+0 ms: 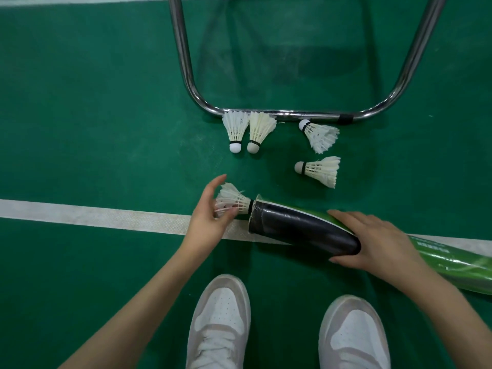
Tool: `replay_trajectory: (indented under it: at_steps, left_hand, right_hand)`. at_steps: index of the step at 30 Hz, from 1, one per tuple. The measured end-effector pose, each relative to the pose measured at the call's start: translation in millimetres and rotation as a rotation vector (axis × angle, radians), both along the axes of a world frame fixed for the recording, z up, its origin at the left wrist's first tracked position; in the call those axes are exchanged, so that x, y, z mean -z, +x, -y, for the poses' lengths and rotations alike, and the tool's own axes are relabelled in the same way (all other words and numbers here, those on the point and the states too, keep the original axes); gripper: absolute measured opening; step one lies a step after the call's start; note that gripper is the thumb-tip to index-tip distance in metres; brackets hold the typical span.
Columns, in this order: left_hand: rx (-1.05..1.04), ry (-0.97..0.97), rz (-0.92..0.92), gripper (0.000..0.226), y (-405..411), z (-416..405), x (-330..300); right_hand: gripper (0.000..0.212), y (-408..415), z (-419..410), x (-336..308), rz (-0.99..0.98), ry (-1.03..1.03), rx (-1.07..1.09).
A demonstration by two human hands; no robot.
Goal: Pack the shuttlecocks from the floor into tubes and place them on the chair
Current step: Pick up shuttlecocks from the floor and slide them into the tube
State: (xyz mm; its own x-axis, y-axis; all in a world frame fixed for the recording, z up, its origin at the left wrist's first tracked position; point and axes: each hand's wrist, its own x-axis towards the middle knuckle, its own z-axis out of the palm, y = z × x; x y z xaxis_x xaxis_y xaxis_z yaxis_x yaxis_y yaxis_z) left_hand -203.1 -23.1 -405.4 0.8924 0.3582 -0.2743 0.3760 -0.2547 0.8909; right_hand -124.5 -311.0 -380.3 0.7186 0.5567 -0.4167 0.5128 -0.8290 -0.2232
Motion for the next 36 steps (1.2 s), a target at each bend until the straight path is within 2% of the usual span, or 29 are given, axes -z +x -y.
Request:
replay_trajectory:
  at_steps: [5,13,22,27,36]
  left_hand:
    - [0.132,-0.168,-0.024,0.058,-2.0,8.8,-10.5]
    - [0.06,-0.231,-0.051,0.042,6.9,9.1,-24.8]
    - [0.193,-0.131,-0.093,0.078,5.8,19.6,-21.6]
    - [0.159,-0.11,-0.094,0.08,17.1,21.4,-18.6]
    - [0.126,-0.226,-0.096,0.078,23.3,21.9,-14.9]
  right_hand:
    - [0.087,-0.3,-13.2,-7.9,-0.001,0.01,-0.016]
    - [0.087,5.0,-16.7,-15.8,0.009,-0.009,0.003]
    - [0.087,4.1,-21.4,-10.4,-0.005,-0.027,-0.002]
    - [0.087,7.4,-20.8,-8.0,-0.005,0.006,0.018]
    - [0.087,8.8,-21.2,-0.9,0.006,0.028,0.02]
